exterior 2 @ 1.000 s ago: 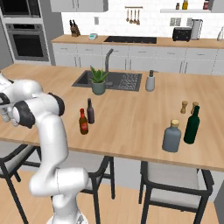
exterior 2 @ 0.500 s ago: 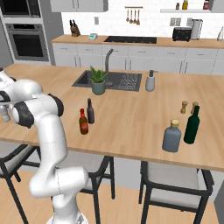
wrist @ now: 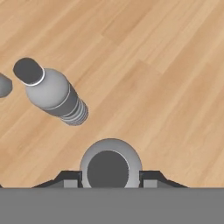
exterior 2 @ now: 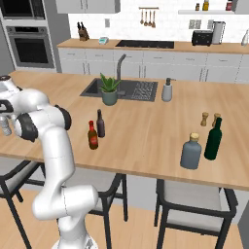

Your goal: Move the plastic bottles in the middle to the plastics group, and the glass bottles in the middle to the glass group.

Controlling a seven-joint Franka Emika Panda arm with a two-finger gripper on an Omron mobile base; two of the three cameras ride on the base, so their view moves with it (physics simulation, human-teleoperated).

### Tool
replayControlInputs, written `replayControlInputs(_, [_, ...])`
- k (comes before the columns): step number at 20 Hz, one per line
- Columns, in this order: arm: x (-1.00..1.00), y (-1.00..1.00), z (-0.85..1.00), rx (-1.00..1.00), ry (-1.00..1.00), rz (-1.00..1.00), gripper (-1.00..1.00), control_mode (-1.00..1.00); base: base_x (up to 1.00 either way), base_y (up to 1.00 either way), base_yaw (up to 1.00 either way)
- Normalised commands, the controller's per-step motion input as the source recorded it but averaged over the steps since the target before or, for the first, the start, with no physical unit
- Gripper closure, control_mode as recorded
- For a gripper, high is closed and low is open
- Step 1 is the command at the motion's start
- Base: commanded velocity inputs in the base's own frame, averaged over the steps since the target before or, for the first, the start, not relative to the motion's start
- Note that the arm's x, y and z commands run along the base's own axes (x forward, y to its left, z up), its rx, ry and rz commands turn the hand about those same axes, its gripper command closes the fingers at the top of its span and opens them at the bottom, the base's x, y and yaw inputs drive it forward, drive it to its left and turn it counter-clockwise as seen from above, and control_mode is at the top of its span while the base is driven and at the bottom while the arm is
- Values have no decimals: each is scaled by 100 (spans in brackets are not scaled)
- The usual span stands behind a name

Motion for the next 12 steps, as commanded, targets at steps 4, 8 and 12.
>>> replayControlInputs(4, [0,2,-21,9,-4,11,100,-100,0,0,0])
replayControlInputs(8, [0,4,-3,0,0,7,100,-100,0,0,0])
replayControlInputs(12, [0,0,-29,-3,0,3,100,-100,0,0,0])
